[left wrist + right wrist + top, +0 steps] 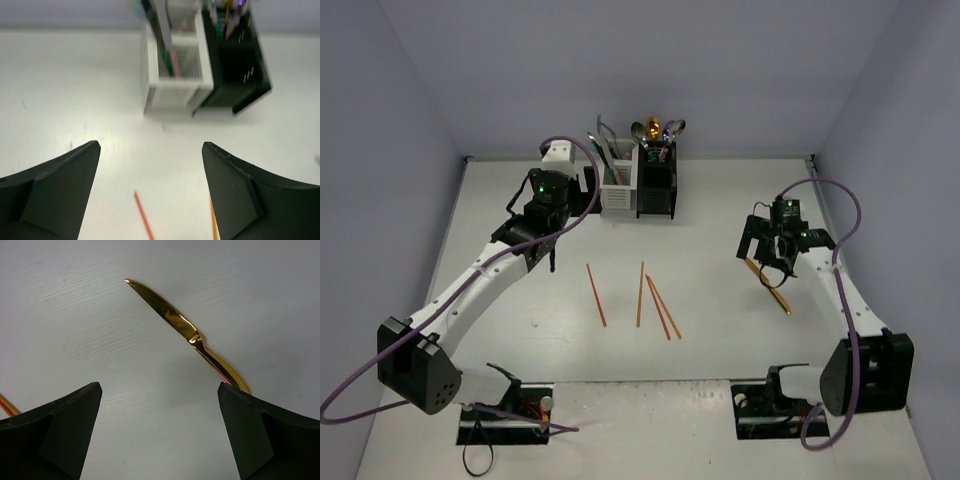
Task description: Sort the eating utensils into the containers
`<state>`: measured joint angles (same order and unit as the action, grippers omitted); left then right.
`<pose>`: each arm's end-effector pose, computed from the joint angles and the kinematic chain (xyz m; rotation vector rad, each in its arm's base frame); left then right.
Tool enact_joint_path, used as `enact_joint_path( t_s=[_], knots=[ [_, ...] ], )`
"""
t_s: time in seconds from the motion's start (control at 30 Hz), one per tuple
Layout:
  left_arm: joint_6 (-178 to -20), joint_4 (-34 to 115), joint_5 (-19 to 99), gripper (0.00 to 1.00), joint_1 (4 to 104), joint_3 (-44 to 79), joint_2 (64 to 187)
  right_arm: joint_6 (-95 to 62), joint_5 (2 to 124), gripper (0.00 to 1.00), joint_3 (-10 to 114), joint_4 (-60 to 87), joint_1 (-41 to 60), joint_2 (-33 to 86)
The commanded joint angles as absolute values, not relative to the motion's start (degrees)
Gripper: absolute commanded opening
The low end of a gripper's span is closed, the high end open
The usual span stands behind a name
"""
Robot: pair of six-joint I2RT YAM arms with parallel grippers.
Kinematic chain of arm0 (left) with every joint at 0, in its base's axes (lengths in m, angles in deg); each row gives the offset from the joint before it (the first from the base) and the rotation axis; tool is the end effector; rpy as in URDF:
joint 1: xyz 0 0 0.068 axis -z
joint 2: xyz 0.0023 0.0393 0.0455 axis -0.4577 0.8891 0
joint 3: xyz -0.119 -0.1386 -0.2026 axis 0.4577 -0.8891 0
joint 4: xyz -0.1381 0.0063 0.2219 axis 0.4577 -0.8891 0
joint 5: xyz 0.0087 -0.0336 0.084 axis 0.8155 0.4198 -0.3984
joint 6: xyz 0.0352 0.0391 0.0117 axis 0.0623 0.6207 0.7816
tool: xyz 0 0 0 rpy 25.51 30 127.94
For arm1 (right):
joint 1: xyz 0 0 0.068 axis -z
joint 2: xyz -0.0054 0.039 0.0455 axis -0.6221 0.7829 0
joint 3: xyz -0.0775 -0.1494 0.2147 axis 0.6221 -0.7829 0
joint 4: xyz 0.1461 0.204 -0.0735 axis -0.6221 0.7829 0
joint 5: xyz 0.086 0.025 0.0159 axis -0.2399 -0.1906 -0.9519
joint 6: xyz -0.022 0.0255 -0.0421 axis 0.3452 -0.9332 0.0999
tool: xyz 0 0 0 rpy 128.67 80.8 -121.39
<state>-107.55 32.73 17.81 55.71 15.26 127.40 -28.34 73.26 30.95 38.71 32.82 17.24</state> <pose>0.2840 -0.1443 0.3742 -0.0476 1.8061 -0.3969 0.2680 0.0251 0.2754 0.2826 2.3066 0.1679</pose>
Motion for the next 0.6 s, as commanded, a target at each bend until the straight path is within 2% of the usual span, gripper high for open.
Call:
enact_joint_path(
  t_s=[0.0,0.23,0.57],
  knots=[
    [-108.0,23.22,26.85,0.8,55.45,9.42,120.68,-27.03,70.3,1.0,29.76,38.5,36.02,21.57],
    [-109.34,28.22,29.7,0.8,55.45,-4.27,110.31,-26.39,71.58,1.0,29.79,38.34,40.38,28.62],
    [-105.6,31.93,28.34,0.8,55.44,-12.28,104.19,-26.14,73.37,1.0,30.6,36.82,41.97,38.18]
  ],
)
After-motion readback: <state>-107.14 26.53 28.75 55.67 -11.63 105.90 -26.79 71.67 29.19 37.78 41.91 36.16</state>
